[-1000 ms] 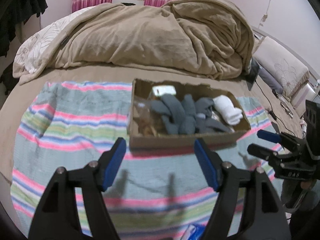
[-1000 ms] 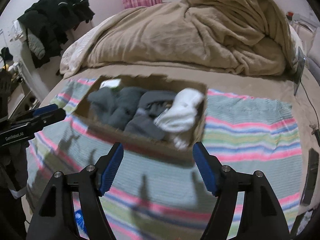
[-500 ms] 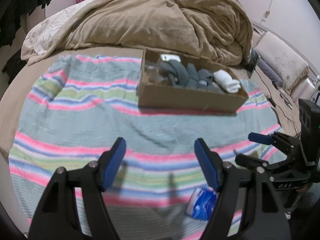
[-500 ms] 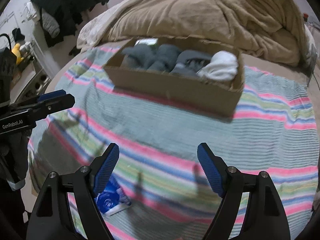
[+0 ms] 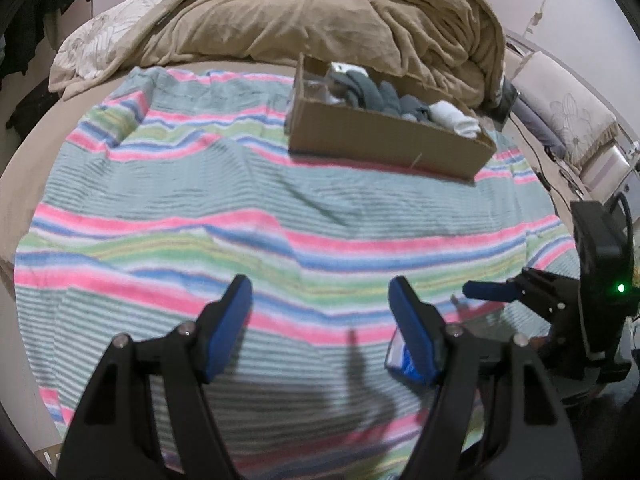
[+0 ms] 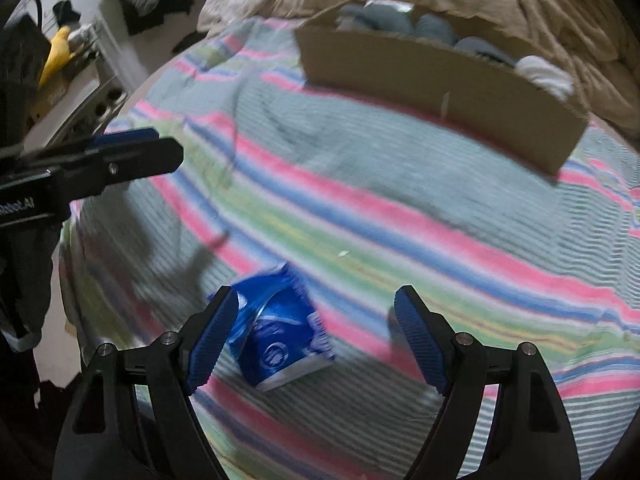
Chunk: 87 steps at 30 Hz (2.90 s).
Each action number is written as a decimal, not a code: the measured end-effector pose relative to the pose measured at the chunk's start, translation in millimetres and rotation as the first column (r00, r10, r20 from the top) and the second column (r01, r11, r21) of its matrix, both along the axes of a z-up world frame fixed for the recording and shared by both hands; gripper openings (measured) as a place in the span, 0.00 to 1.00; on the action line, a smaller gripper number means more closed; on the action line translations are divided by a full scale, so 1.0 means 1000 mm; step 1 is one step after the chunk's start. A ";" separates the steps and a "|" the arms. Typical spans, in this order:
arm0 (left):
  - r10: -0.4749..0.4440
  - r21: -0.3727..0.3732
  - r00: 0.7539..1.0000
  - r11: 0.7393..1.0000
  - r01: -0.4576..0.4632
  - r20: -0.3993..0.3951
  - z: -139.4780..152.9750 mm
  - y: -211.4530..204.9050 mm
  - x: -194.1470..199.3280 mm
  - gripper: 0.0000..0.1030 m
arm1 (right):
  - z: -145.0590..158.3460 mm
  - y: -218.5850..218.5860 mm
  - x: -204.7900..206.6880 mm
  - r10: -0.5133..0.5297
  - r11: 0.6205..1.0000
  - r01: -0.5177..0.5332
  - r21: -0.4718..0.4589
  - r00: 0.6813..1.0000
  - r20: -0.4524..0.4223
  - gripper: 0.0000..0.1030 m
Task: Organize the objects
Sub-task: 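Grasp the blue tissue pack with the right gripper, then carry the blue tissue pack into the box and open the right gripper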
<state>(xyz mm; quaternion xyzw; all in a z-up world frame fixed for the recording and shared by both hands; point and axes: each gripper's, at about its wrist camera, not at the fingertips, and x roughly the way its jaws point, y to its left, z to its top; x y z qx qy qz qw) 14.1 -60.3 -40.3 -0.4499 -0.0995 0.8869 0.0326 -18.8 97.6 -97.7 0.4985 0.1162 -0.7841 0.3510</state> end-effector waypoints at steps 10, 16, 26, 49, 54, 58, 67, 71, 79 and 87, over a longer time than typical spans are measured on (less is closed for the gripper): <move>-0.001 0.000 1.000 1.000 0.001 0.024 -0.009 -0.001 0.014 0.70 | -0.011 -0.015 0.012 0.084 0.996 -0.085 0.026 0.996 0.020 0.81; 0.000 0.001 1.000 1.000 0.000 0.028 -0.009 -0.001 0.014 0.70 | -0.018 -0.020 0.014 0.126 0.990 -0.128 0.054 0.992 0.027 0.81; 0.004 -0.012 0.999 1.000 -0.004 0.033 -0.007 0.001 0.005 0.70 | -0.008 -0.001 0.000 0.087 0.995 -0.087 0.039 0.996 0.013 0.55; -0.012 -0.054 1.000 0.998 0.011 -0.026 0.025 0.014 -0.053 0.70 | 0.082 0.037 -0.095 -0.098 0.992 0.082 -0.096 0.980 -0.172 0.55; -0.013 -0.066 0.999 0.998 0.011 -0.043 0.031 0.015 -0.068 0.70 | 0.095 0.036 -0.118 -0.111 0.989 0.090 -0.114 0.974 -0.198 0.55; -0.017 -0.075 0.998 0.997 0.013 -0.052 0.034 0.015 -0.083 0.70 | 0.099 0.034 -0.133 -0.117 0.988 0.092 -0.122 0.971 -0.210 0.55; -0.031 -0.083 0.996 0.996 0.025 -0.079 0.037 0.013 -0.112 0.70 | 0.096 0.029 -0.161 -0.131 0.987 0.107 -0.123 0.969 -0.210 0.56; -0.035 -0.081 0.996 0.996 0.028 -0.085 0.038 0.013 -0.123 0.70 | 0.092 0.027 -0.171 -0.133 0.987 0.111 -0.119 0.970 -0.204 0.56; -0.033 -0.070 0.995 0.997 0.027 -0.091 0.035 0.010 -0.140 0.70 | 0.083 0.021 -0.187 -0.136 0.987 0.116 -0.110 0.972 -0.191 0.56; -0.023 -0.059 0.995 0.998 0.017 -0.097 0.032 0.008 -0.151 0.70 | 0.068 0.011 -0.202 -0.147 0.987 0.131 -0.095 0.973 -0.177 0.56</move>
